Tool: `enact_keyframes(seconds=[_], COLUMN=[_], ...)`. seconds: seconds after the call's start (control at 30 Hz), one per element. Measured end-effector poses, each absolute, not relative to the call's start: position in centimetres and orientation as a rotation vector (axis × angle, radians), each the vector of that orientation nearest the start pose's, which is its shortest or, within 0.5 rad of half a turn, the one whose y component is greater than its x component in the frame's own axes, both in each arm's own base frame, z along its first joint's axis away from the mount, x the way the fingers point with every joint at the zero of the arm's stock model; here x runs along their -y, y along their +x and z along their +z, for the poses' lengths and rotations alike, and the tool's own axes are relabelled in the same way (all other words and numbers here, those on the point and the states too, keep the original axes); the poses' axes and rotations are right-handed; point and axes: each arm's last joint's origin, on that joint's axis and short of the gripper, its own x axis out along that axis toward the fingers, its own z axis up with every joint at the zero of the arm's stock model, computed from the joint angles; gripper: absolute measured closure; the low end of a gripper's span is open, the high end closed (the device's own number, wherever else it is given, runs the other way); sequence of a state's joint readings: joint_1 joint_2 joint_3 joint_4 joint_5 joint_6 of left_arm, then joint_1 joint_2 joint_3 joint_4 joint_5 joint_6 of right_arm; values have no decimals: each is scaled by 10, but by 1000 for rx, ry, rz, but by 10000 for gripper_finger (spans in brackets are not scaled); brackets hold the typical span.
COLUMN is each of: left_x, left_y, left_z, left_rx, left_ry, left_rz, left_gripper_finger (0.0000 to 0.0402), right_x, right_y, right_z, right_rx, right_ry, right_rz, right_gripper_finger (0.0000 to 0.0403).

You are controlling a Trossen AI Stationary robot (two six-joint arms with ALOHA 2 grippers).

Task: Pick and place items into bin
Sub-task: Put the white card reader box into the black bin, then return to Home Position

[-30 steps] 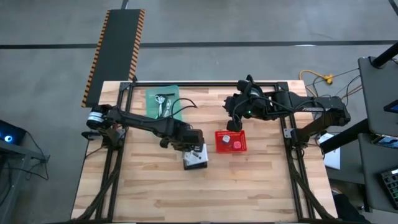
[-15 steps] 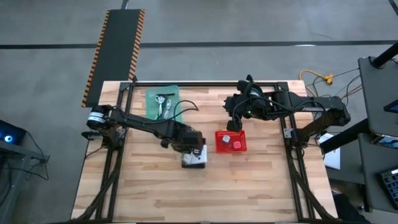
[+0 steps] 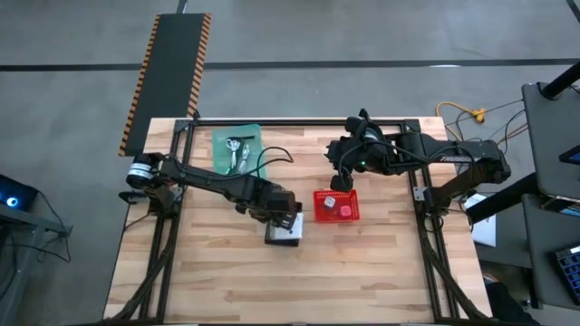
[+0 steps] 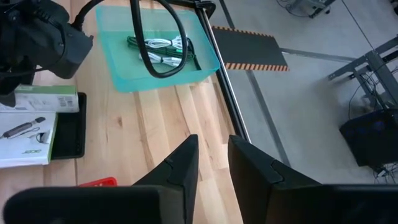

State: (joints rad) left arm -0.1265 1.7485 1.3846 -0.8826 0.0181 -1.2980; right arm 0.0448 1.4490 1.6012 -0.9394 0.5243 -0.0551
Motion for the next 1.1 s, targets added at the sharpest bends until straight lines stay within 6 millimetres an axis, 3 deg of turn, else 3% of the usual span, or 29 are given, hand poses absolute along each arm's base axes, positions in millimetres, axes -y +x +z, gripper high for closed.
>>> enact_keyframes(seconds=[0.23, 0.5, 0.67, 0.8, 0.93, 1.1], left_x=[47, 47, 48, 52, 54, 62], left_y=[359, 355, 353, 351, 345, 338], left_z=[248, 255, 262, 269, 283, 298], left_rx=[-1029, -1069, -1041, -972, -864, -630], left_ry=[-1082, -990, -737, -478, -312, -84], left_rz=[542, 415, 274, 276, 256, 27], left_gripper_finger=[182, 171, 171, 180, 209, 262], right_x=[2, 2, 2, 0, -3, -10], right_y=[287, 287, 287, 287, 282, 275], right_z=[396, 396, 396, 396, 400, 403], right_rx=[-776, -776, -779, -777, -764, -739], right_ry=[-275, -275, -291, -285, -236, -161], right_rz=[-434, -433, -427, -421, -364, -325], right_gripper_finger=[332, 324, 326, 333, 339, 339])
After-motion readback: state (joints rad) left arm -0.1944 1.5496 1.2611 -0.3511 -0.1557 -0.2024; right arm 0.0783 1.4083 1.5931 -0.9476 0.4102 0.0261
